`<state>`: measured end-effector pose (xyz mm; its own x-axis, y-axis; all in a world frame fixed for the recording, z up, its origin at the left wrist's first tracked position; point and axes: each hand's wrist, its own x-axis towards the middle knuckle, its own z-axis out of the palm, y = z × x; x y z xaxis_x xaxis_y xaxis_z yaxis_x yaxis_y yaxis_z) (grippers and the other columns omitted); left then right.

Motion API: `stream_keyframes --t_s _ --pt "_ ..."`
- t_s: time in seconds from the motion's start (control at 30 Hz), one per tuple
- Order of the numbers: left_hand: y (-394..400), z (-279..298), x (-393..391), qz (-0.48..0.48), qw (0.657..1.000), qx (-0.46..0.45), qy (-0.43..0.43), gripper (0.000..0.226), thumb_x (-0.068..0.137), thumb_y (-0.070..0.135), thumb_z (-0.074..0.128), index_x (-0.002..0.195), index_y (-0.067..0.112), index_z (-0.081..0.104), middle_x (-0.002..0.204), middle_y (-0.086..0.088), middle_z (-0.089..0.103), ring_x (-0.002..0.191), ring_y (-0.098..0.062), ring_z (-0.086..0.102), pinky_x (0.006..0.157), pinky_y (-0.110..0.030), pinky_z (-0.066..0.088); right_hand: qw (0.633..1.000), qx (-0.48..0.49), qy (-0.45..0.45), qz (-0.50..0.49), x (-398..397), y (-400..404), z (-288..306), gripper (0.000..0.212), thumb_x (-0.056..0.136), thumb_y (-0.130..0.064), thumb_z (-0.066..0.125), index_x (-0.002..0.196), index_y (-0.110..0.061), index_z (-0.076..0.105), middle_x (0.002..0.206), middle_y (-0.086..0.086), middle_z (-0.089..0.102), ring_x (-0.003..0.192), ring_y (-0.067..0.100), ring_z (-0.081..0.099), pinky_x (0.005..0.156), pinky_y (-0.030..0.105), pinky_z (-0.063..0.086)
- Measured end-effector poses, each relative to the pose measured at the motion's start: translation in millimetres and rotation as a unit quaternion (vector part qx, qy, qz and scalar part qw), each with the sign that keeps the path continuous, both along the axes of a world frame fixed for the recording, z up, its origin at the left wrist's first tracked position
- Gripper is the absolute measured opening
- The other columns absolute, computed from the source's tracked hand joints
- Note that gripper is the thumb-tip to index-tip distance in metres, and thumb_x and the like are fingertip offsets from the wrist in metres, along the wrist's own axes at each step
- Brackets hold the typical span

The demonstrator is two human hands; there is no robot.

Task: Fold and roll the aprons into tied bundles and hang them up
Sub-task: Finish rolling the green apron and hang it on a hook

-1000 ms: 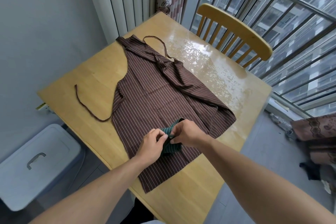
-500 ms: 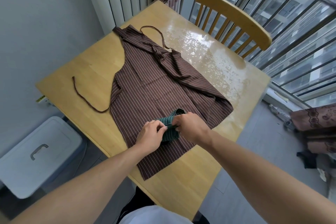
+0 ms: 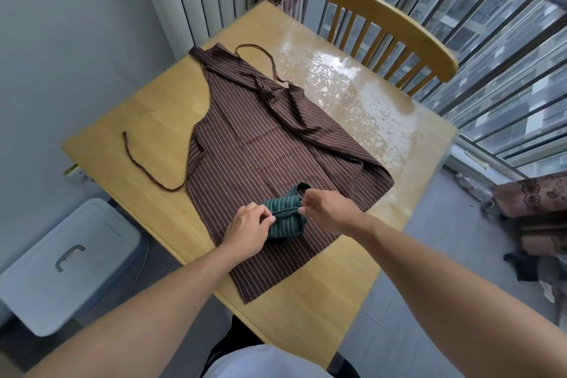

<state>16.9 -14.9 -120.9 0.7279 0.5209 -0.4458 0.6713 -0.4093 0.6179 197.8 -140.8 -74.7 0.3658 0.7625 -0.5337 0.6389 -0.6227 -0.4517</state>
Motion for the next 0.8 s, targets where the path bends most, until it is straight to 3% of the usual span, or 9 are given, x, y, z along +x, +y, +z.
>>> stream_keyframes --t_s 0.13,0.3,0.47,0.57,0.73,0.8 --pt "6 -4 -5 -0.019 0.999 -0.021 0.018 0.021 0.106 0.036 0.046 0.088 0.030 0.053 0.095 0.009 0.053 0.101 -0.015 0.053 0.092 -0.040 0.047 1.000 -0.012 -0.009 0.005 3 -14 -11 0.020 0.107 -0.043 0.045 0.098 -0.026 0.052 0.077 -0.010 0.057 0.069 0.012 0.056 0.056 0.029 0.040" --pt "15 -7 -8 -0.024 0.999 -0.034 0.035 0.023 0.107 0.027 0.047 0.084 0.025 0.052 0.093 0.007 0.056 0.095 -0.017 0.054 0.086 -0.038 0.045 0.999 -0.030 0.003 -0.042 6 -28 -27 0.020 0.106 -0.047 0.043 0.098 -0.029 0.049 0.083 -0.012 0.057 0.079 0.012 0.059 0.066 0.034 0.052" --pt "23 -2 -2 -0.027 0.996 -0.016 0.078 0.021 0.107 0.028 0.049 0.086 0.024 0.053 0.085 0.007 0.055 0.078 -0.015 0.053 0.067 -0.032 0.042 0.996 -0.037 -0.010 -0.076 8 -36 -30 0.018 0.106 -0.046 0.044 0.101 -0.029 0.048 0.090 -0.011 0.059 0.082 0.013 0.060 0.063 0.029 0.047" --pt "25 0 0 -0.021 0.994 -0.042 0.094 0.021 0.107 0.030 0.048 0.090 0.022 0.056 0.077 0.002 0.057 0.060 -0.013 0.049 0.055 -0.031 0.040 0.995 -0.042 0.008 -0.091 7 -36 -29 0.019 0.106 -0.045 0.045 0.102 -0.027 0.051 0.094 -0.006 0.065 0.085 0.016 0.064 0.069 0.033 0.054" --pt "27 2 -1 -0.016 0.994 -0.060 0.084 0.019 0.106 0.032 0.050 0.091 0.022 0.057 0.079 -0.001 0.061 0.062 -0.014 0.052 0.063 -0.036 0.048 0.989 -0.031 0.066 -0.127 9 -44 -33 0.021 0.104 -0.044 0.050 0.098 -0.025 0.056 0.090 -0.007 0.065 0.082 0.012 0.062 0.070 0.031 0.051" --pt "29 2 -3 0.012 0.993 -0.104 0.054 0.020 0.104 0.035 0.055 0.094 0.019 0.061 0.090 -0.004 0.067 0.074 -0.016 0.060 0.075 -0.038 0.053 0.979 -0.007 0.120 -0.163 14 -46 -32 0.024 0.102 -0.043 0.056 0.093 -0.021 0.057 0.087 -0.003 0.065 0.079 0.014 0.060 0.074 0.034 0.052"
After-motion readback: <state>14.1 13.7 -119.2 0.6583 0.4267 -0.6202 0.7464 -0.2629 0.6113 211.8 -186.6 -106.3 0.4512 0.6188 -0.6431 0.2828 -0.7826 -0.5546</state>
